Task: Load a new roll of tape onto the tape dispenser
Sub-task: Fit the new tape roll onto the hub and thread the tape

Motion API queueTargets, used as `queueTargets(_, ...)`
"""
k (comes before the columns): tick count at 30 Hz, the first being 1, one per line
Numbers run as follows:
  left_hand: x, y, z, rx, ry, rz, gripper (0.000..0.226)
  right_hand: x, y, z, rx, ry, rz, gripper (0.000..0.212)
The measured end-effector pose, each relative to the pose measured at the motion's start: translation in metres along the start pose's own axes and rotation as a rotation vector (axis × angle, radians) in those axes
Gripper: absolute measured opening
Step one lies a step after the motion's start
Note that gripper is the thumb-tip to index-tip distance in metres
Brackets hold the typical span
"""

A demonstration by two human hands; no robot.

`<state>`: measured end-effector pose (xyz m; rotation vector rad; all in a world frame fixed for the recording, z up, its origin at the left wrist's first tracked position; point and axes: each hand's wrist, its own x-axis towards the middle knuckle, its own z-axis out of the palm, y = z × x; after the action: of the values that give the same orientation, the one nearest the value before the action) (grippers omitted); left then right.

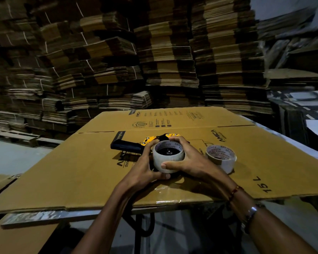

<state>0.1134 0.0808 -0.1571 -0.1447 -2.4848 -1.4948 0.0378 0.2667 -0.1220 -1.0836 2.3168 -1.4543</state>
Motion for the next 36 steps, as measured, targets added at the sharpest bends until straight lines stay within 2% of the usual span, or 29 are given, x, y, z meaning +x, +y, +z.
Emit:
queueTargets(5, 0.000, 0.001, 0.001, -0.003, -0.012, -0.007, 0.112, 0.001, 0.004, 0.004, -0.024, 0.046, 0.002, 0.093)
queueTargets(14, 0.003, -0.002, 0.000, -0.007, -0.026, -0.014, 0.097, -0.003, 0.006, 0.017, -0.052, 0.163, -0.029, 0.095)
queueTargets(23, 0.006, -0.007, -0.001, 0.024, -0.042, -0.043, 0.097, -0.006, 0.002, 0.012, -0.090, 0.093, -0.024, 0.097)
queueTargets(29, 0.007, -0.007, 0.001, 0.059, -0.021, -0.060, 0.099, -0.004, 0.004, -0.005, 0.037, -0.126, 0.009, 0.107)
queueTargets(36, 0.007, -0.013, 0.003, 0.154, 0.006, -0.082, 0.109, -0.009, 0.010, 0.006, 0.012, 0.029, -0.007, 0.101)
